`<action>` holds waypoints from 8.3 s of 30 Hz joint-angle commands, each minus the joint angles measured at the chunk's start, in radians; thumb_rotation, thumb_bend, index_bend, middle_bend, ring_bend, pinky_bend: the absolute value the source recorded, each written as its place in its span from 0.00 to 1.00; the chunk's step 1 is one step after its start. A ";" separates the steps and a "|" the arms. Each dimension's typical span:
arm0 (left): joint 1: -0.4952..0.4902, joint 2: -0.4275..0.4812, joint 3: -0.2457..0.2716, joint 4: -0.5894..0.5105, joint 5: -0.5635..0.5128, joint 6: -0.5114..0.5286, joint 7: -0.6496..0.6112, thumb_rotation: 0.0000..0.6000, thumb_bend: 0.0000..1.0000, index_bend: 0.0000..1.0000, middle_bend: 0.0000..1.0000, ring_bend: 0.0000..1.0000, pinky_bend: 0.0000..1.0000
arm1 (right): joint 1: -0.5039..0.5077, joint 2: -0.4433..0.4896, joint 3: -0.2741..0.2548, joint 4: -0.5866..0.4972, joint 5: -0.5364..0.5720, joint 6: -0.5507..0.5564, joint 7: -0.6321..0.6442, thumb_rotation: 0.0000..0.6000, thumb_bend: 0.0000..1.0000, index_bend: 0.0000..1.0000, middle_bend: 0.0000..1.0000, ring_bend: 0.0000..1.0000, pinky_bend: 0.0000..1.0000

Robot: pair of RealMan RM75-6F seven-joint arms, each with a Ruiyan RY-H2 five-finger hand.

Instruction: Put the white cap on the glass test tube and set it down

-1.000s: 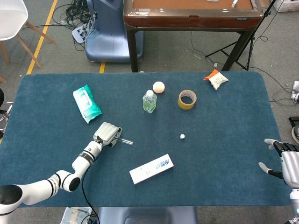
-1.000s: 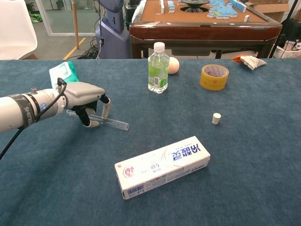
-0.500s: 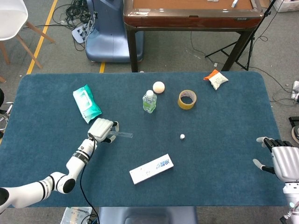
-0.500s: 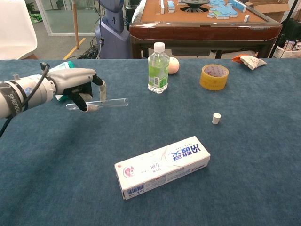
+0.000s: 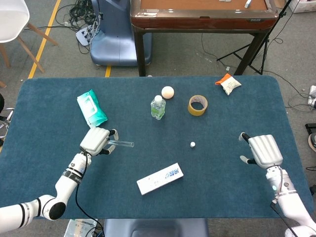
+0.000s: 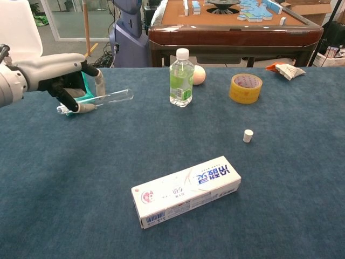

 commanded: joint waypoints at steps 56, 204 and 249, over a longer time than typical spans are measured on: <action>0.026 0.023 0.032 -0.013 0.011 -0.009 -0.025 1.00 0.34 0.64 1.00 0.95 1.00 | 0.471 -0.490 -0.018 0.403 0.512 -0.277 -0.228 1.00 0.26 0.48 0.96 1.00 1.00; -0.082 -0.008 -0.069 -0.183 -0.172 -0.076 -0.215 1.00 0.34 0.64 1.00 0.95 1.00 | 0.500 -0.294 0.084 -0.154 0.159 -0.060 0.015 1.00 0.39 0.62 0.97 1.00 1.00; -0.083 0.015 -0.065 -0.173 -0.179 -0.087 -0.230 1.00 0.34 0.64 1.00 0.96 1.00 | 0.517 -0.326 0.075 -0.114 0.205 -0.076 -0.004 1.00 0.09 0.36 0.95 1.00 1.00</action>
